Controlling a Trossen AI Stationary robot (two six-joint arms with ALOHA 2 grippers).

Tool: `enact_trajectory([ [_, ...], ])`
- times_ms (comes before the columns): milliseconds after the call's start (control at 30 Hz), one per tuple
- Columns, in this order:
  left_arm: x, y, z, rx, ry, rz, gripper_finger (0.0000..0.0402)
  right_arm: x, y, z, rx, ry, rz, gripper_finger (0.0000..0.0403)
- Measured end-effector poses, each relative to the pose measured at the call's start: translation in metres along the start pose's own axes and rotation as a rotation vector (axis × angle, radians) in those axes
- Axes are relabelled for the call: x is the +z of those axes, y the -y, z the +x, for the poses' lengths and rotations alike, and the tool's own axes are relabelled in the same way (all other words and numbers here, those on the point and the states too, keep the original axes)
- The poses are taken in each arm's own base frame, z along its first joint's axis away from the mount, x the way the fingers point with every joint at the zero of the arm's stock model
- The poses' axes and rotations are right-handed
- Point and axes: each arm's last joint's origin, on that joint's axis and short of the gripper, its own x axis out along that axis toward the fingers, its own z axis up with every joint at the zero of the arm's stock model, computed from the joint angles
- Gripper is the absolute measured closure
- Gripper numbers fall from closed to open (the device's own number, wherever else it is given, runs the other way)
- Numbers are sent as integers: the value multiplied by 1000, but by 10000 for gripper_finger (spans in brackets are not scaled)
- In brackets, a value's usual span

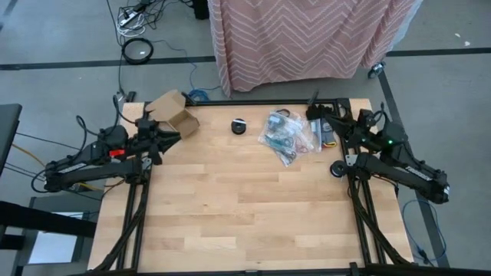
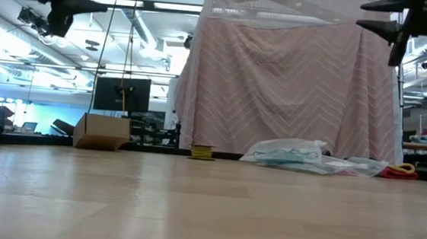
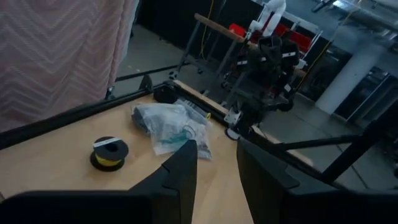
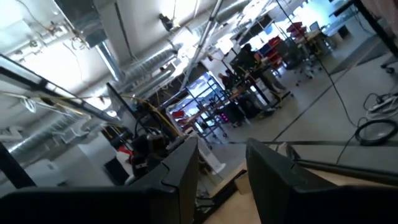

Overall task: Sort rubber bands
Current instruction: Return to Home Position

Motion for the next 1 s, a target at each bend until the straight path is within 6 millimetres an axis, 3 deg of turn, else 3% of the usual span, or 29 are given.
enact_trajectory([
  [400, -55, -28, 13, -1, 58, 24, 281, -32, 27, -5, -43, -67, -45, 283],
  [700, -95, -47, 27, -21, 98, -89, 281, -55, 45, -4, -77, -126, 11, 291],
  [1000, -95, -47, 27, -30, 105, -97, 281, -70, 52, -5, -9, -169, 55, 300],
])
